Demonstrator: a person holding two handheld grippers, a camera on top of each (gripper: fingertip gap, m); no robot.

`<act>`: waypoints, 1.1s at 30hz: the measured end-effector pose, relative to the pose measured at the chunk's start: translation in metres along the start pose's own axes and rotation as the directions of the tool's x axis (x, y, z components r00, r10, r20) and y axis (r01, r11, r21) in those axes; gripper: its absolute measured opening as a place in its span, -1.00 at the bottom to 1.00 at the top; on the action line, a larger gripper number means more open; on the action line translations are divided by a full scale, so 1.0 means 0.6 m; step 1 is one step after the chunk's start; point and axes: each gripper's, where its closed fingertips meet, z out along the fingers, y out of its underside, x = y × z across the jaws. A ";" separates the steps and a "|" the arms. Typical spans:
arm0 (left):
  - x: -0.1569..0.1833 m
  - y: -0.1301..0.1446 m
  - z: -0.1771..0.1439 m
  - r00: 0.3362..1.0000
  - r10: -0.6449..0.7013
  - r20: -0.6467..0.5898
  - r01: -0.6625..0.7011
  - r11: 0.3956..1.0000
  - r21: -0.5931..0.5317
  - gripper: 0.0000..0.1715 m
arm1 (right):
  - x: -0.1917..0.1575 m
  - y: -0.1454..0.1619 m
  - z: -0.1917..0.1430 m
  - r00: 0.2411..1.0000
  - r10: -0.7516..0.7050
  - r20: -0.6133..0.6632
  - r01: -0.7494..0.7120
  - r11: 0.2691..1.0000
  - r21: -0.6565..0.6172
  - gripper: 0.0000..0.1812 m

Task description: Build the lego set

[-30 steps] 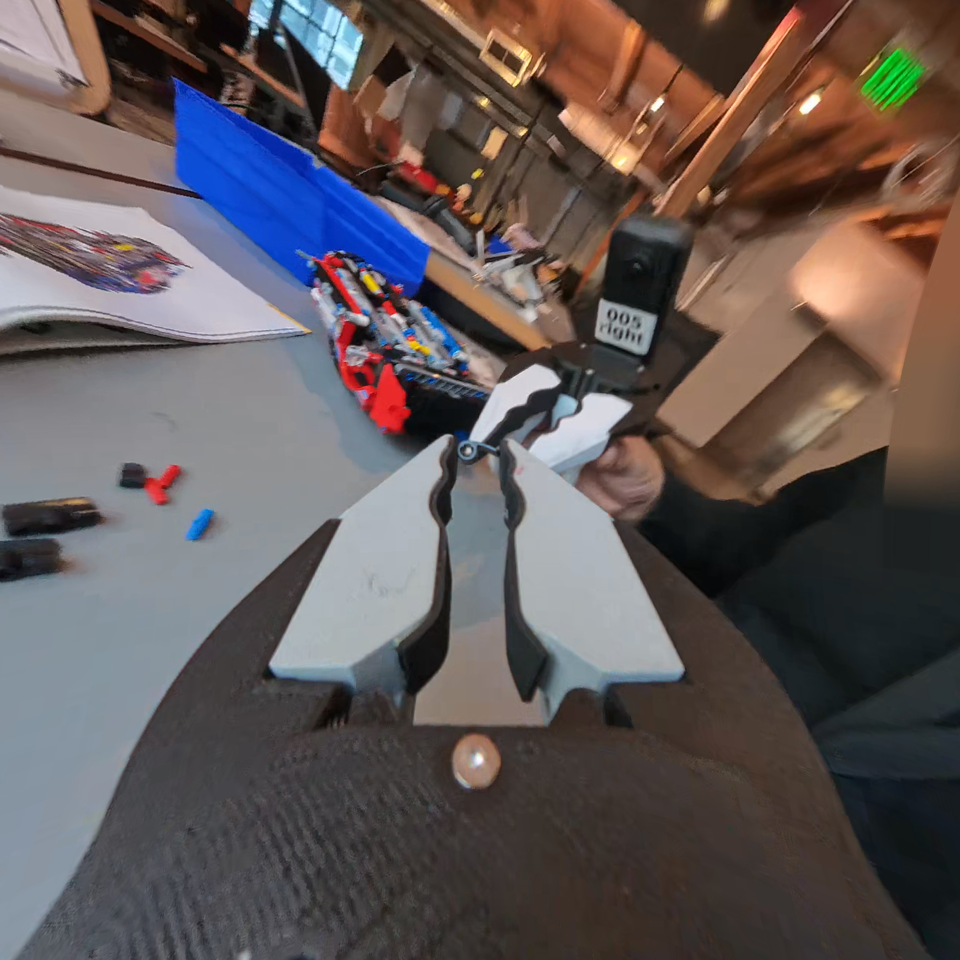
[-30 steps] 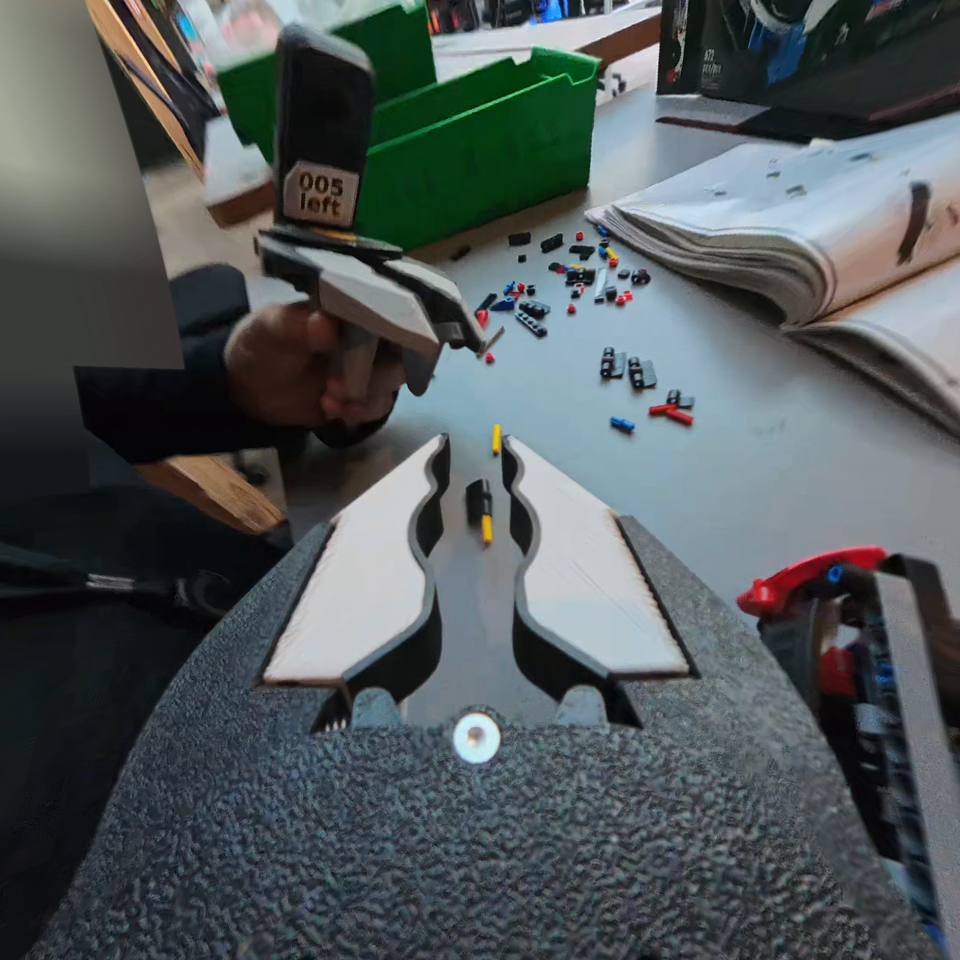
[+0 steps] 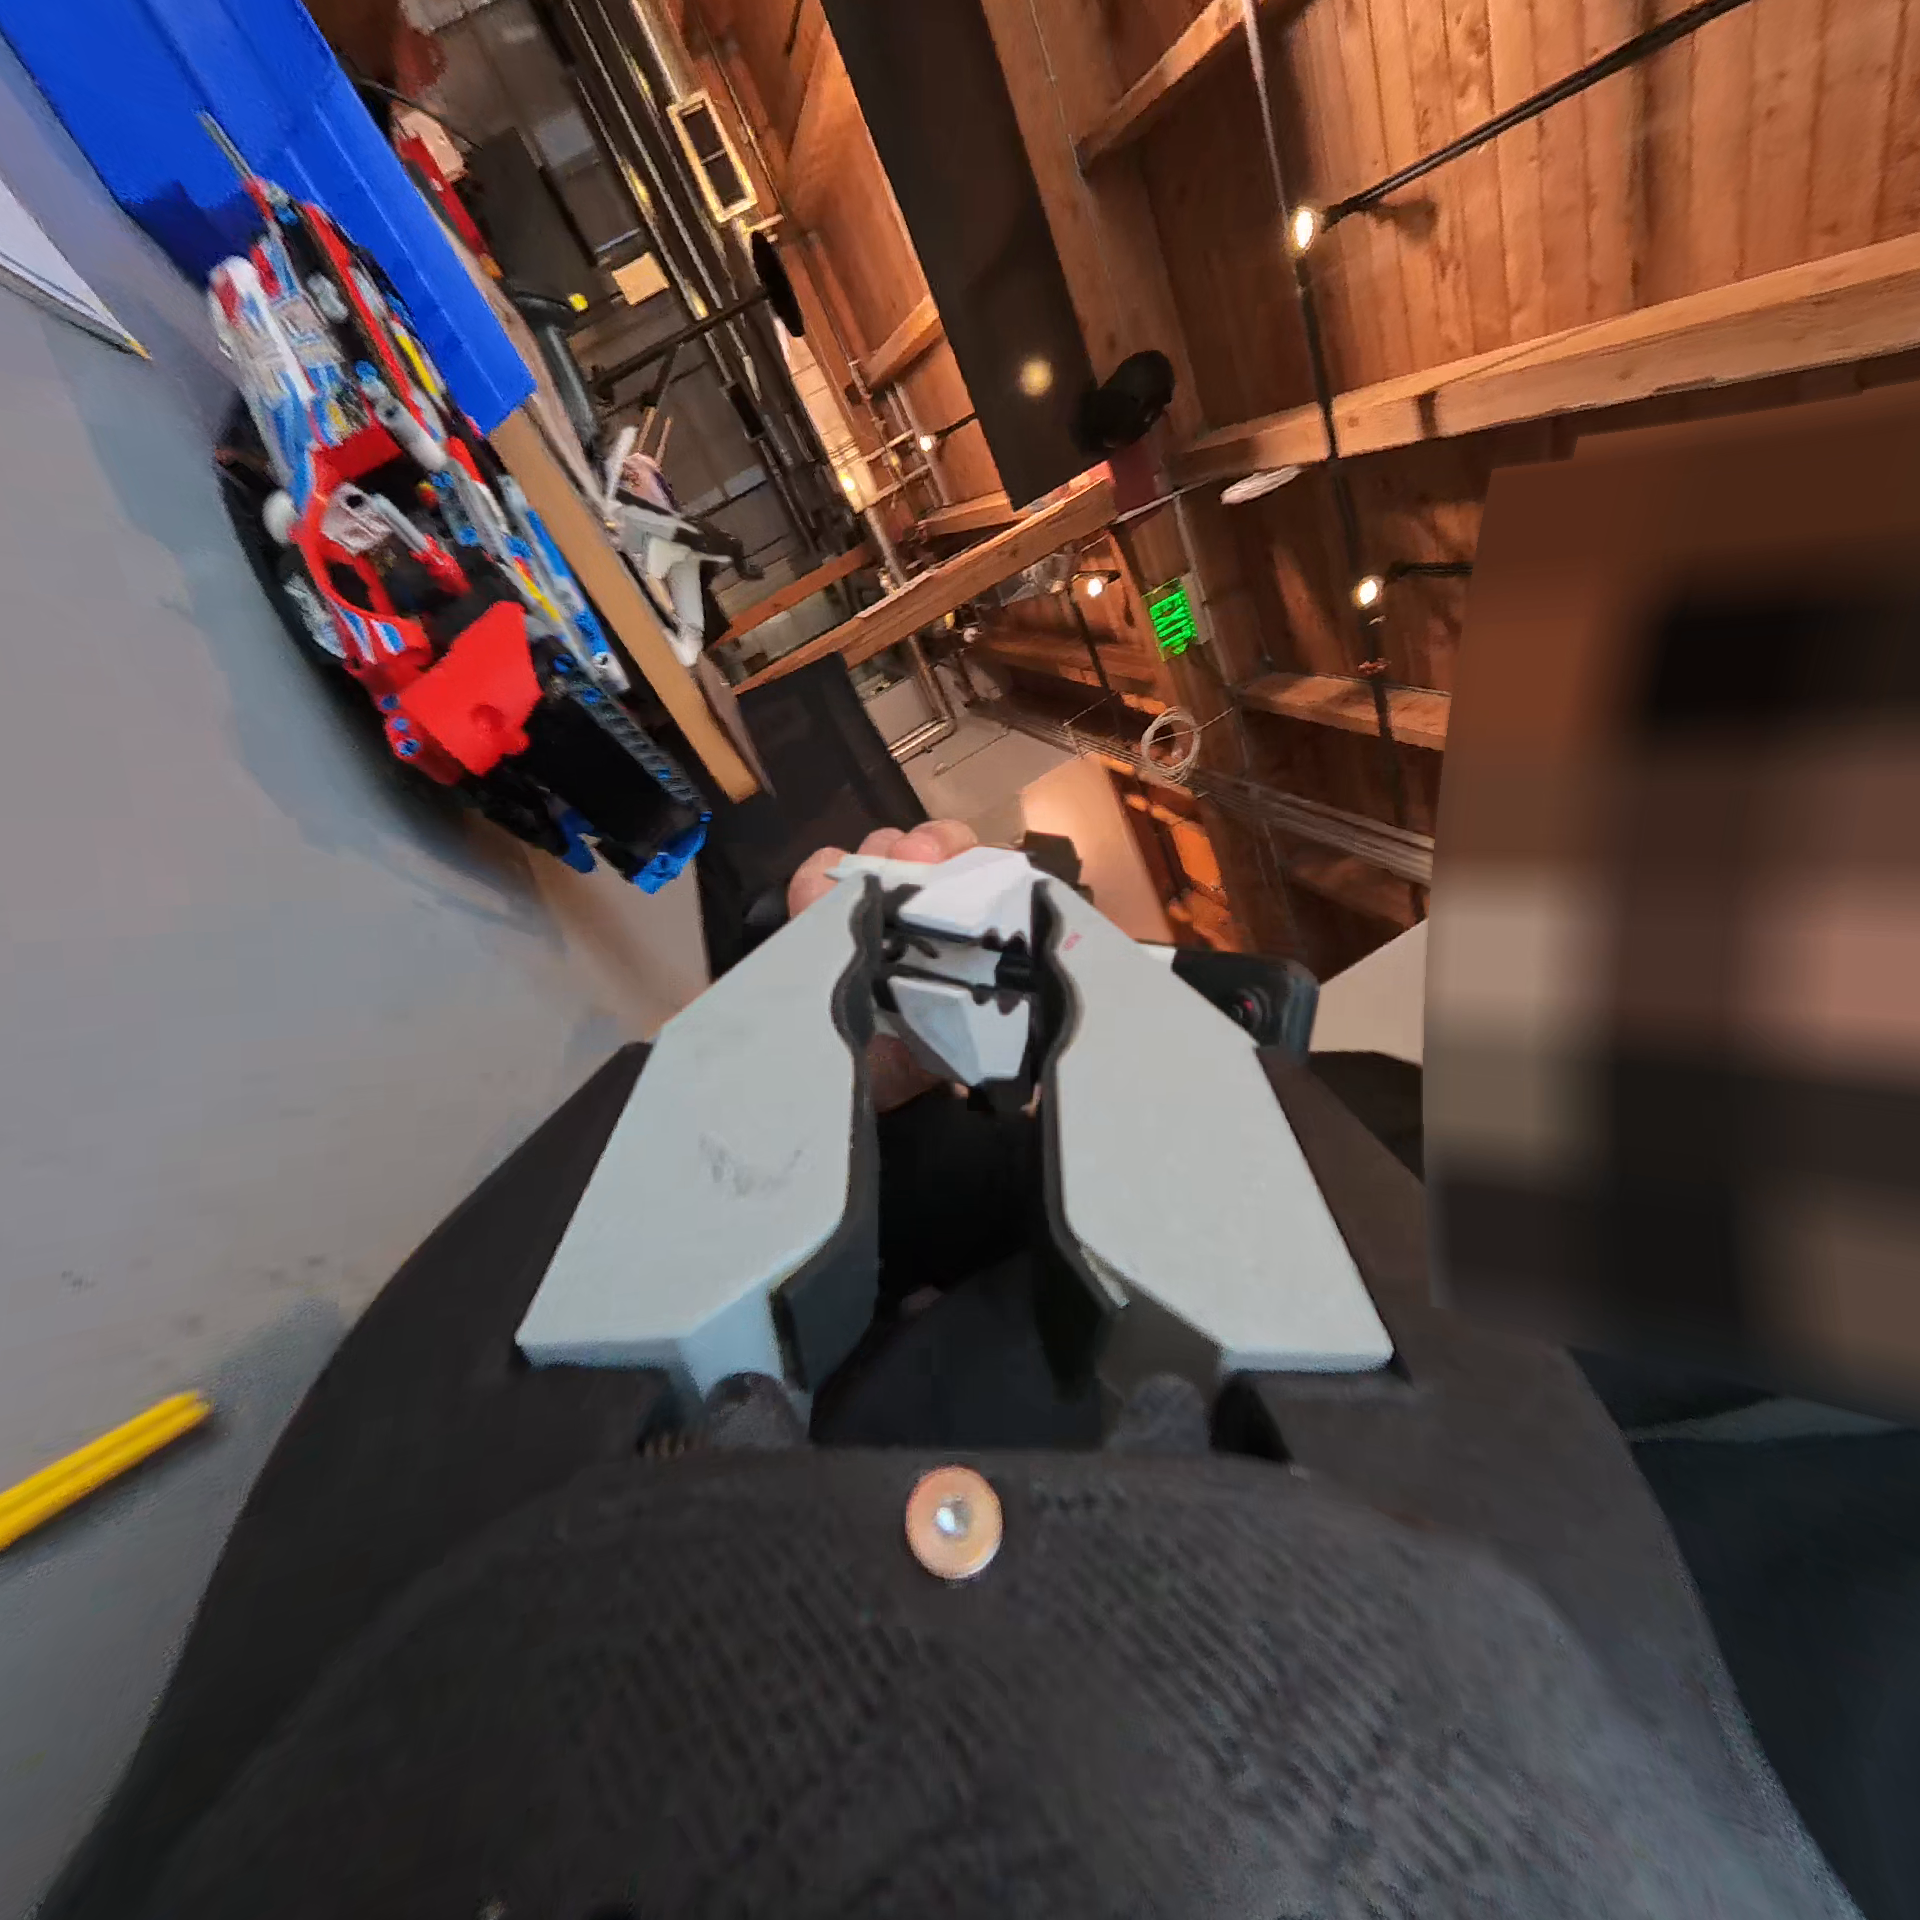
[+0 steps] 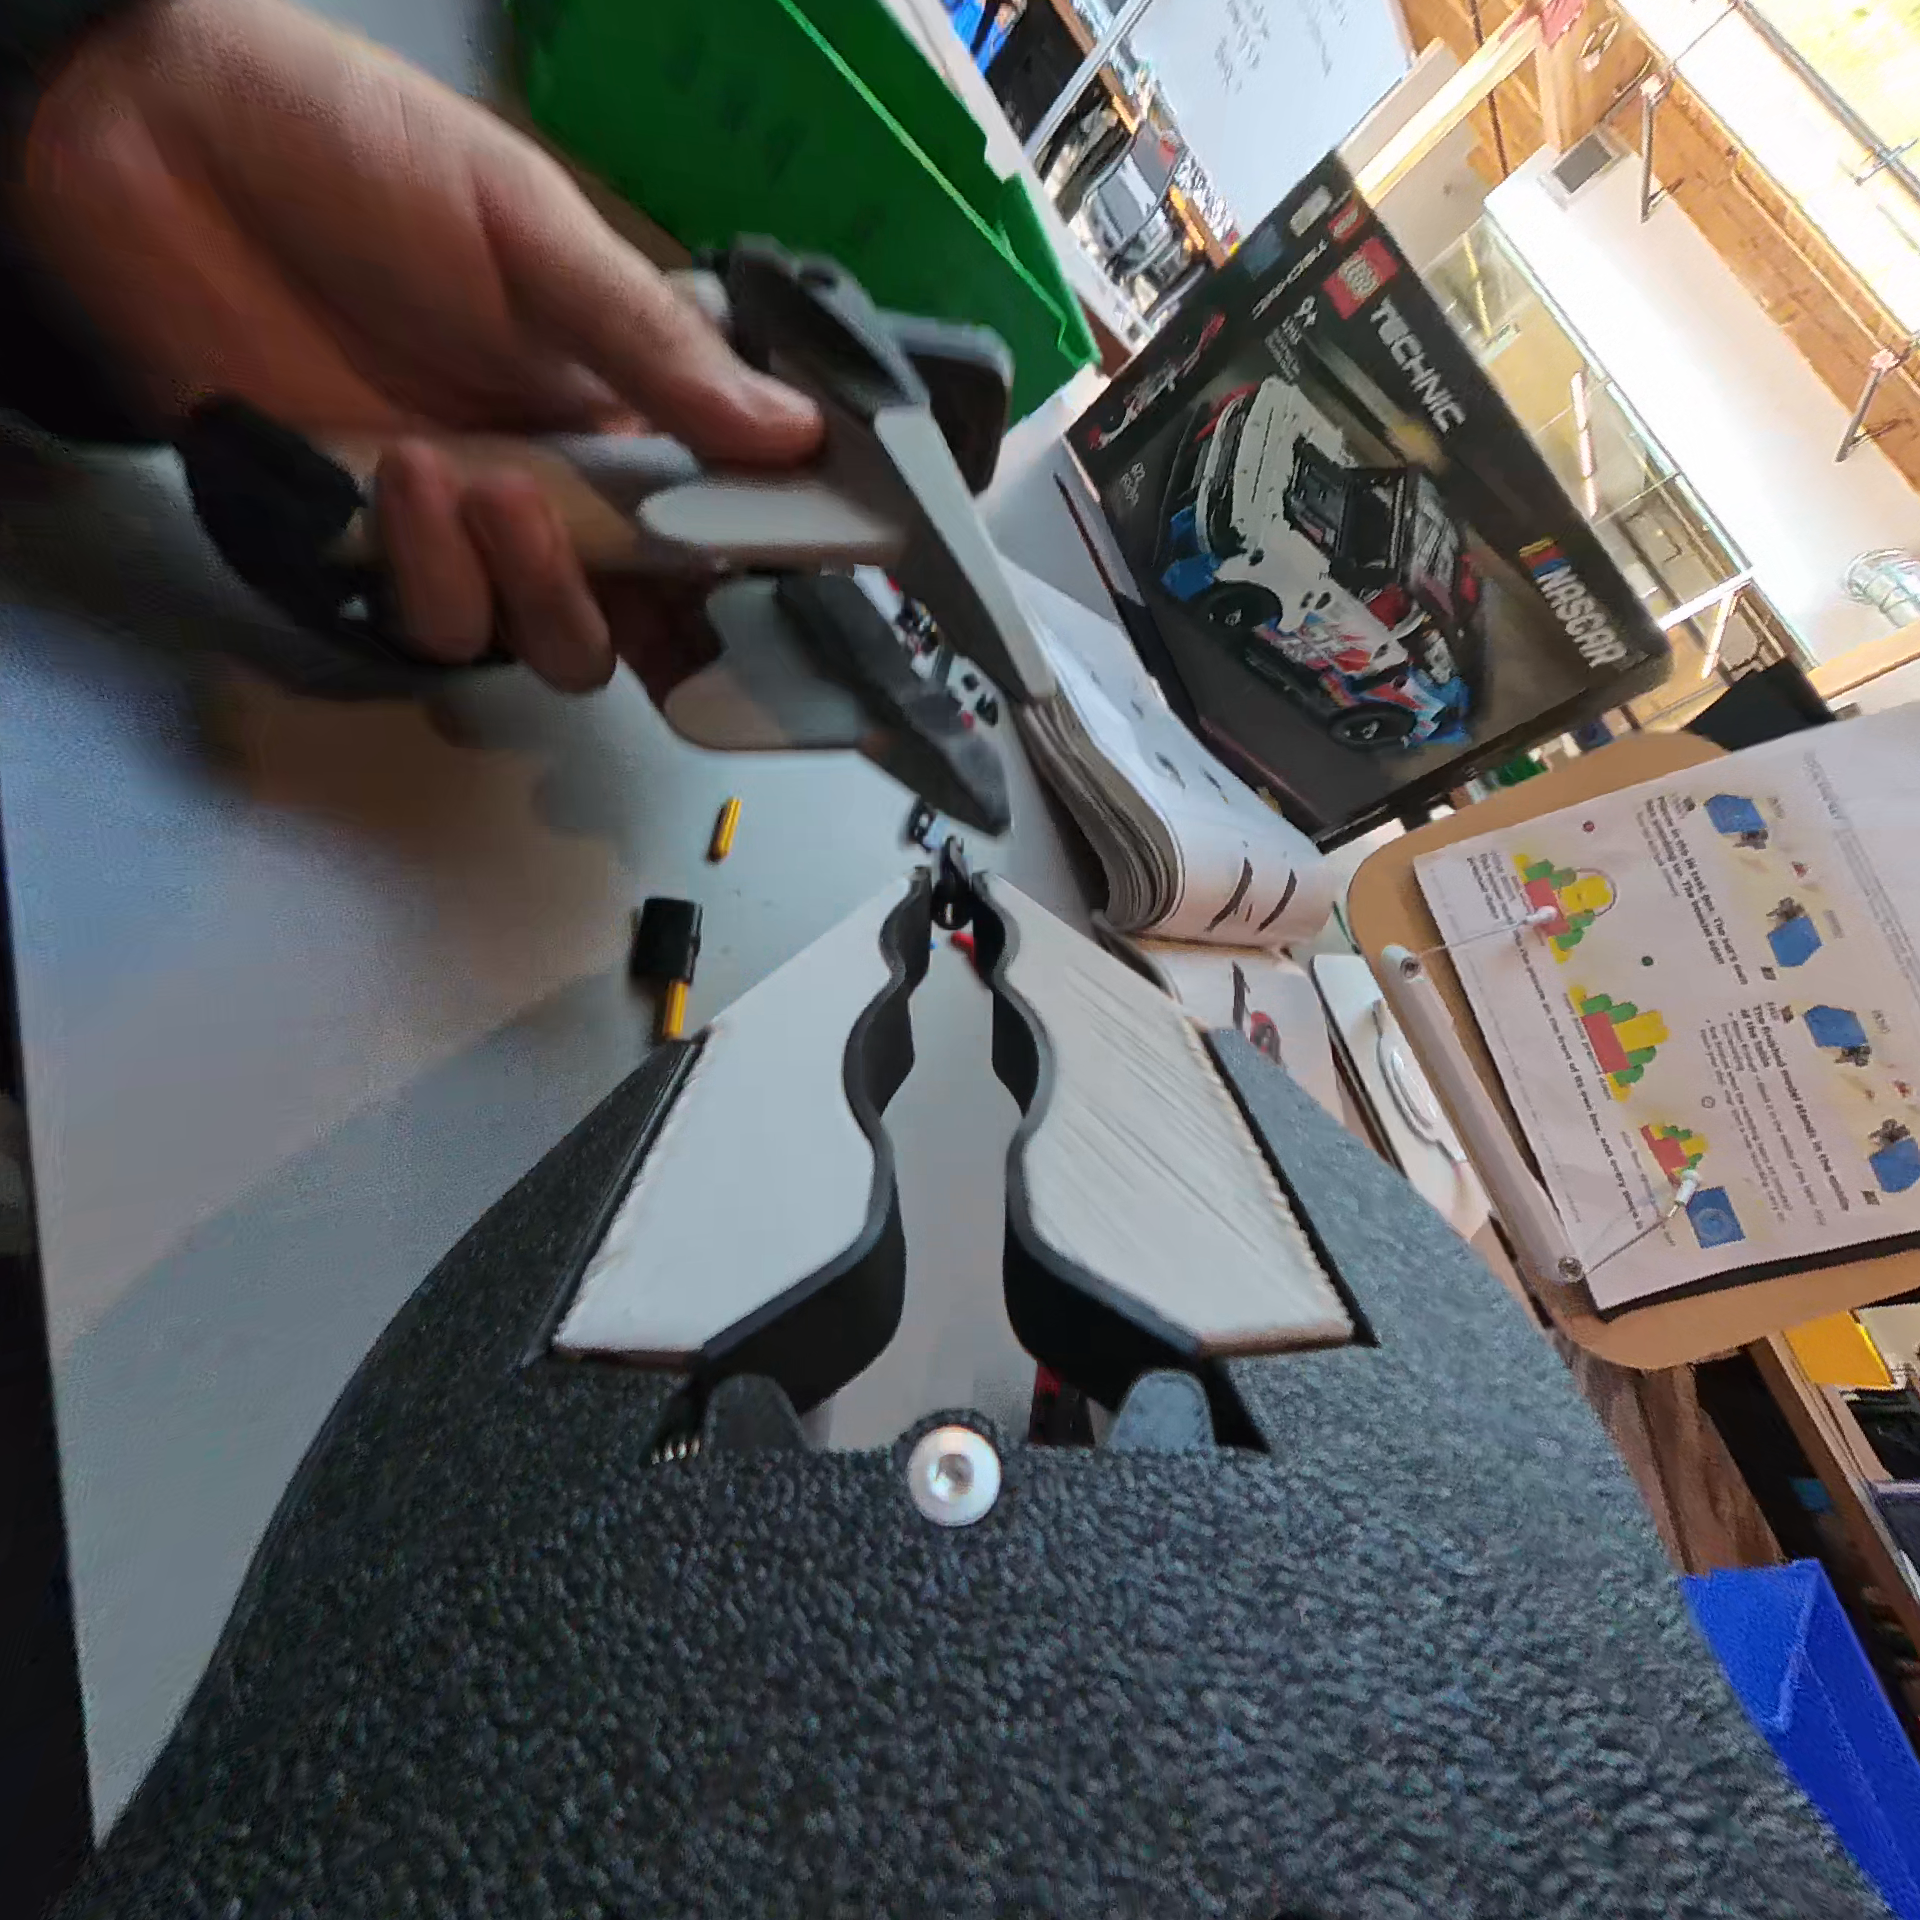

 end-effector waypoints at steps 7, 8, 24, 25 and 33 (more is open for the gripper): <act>-0.056 0.049 -0.041 0.773 0.566 0.286 -0.364 0.765 -0.531 -0.73 | -0.016 0.055 -0.011 0.992 -0.130 -0.003 0.130 0.990 -0.052 -0.92; -0.056 0.060 -0.034 0.766 0.582 0.272 -0.364 0.742 -0.564 -0.75 | -0.016 0.055 -0.011 0.987 -0.159 -0.013 0.158 0.986 -0.054 -0.92; -0.095 0.084 0.000 0.853 0.356 0.382 -0.128 0.852 -0.508 -0.74 | -0.051 0.073 0.008 0.849 -0.529 0.017 0.526 0.840 -0.135 -0.92; -0.104 0.084 -0.010 0.819 0.401 0.410 -0.139 0.832 -0.536 -0.74 | -0.058 0.079 0.010 0.844 -0.535 0.043 0.535 0.834 -0.132 -0.92; -0.135 0.107 -0.019 0.719 0.555 0.418 -0.146 0.709 -0.690 -0.70 | -0.071 0.097 0.021 0.813 -0.575 0.093 0.582 0.803 -0.125 -0.91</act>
